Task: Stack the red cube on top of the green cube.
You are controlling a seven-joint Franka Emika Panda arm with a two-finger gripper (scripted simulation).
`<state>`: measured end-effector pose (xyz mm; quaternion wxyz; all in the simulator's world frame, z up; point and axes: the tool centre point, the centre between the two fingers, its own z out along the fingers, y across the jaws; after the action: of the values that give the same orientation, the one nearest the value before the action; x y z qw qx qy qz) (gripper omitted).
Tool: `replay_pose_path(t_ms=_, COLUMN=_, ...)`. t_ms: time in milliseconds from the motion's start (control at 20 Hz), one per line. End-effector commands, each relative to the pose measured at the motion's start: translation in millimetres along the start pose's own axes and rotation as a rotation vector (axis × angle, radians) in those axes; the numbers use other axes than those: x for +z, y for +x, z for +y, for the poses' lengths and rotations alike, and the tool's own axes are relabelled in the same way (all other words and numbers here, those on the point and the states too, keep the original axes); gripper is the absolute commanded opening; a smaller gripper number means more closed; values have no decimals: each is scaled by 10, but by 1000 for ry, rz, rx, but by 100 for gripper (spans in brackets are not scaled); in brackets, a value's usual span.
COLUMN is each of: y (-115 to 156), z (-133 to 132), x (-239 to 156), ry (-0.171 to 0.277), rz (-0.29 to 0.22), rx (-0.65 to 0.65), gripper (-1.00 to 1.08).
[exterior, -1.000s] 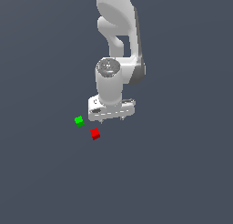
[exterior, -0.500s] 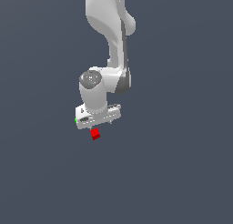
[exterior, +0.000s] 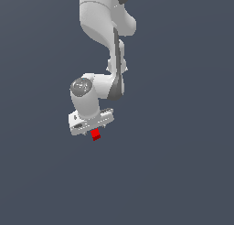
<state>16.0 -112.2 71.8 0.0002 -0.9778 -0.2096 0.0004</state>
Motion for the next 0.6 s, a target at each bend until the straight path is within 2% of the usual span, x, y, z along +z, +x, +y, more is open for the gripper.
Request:
replay_pose_path(t_ms=0, y=5, z=38, x=21, ry=0, rz=1, rx=-13, gripper=100)
replay_pose_path(t_ms=550, y=11, z=40, x=52, ry=-1, rz=1, rx=-12, gripper=100)
